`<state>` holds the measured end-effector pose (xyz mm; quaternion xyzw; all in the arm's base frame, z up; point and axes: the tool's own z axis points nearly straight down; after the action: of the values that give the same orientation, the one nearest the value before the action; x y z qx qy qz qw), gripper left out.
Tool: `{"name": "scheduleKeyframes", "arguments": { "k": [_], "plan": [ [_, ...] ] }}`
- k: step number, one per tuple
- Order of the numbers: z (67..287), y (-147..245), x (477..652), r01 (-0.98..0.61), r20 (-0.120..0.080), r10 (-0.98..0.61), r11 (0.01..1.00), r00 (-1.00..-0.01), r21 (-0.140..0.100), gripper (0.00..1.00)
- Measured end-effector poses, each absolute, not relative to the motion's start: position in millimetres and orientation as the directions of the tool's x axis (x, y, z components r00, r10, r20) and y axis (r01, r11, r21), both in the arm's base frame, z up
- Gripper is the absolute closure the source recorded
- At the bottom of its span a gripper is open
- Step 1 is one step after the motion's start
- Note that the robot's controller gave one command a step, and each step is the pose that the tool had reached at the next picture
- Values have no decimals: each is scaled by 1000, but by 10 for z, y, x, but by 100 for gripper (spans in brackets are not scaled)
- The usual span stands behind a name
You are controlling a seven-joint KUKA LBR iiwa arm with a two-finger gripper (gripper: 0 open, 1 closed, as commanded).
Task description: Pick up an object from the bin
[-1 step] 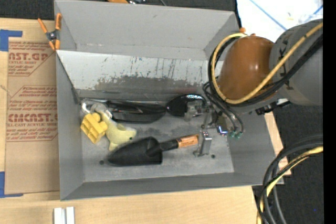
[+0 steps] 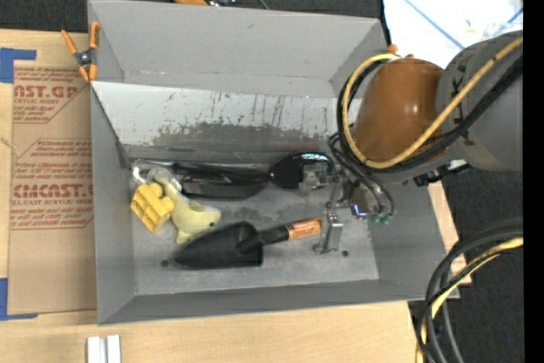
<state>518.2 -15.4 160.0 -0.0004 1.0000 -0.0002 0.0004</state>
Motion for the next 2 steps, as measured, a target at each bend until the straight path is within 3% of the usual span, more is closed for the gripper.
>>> {"name": "scheduleKeyframes", "arguments": {
  "k": [1, 2],
  "plan": [
    [1222, -312, 5214, -383, -2, -383, 924, -924, -1, 0],
    [807, -385, 5121, -205, -3, -205, 979, -979, 1, 0]
  ]
}}
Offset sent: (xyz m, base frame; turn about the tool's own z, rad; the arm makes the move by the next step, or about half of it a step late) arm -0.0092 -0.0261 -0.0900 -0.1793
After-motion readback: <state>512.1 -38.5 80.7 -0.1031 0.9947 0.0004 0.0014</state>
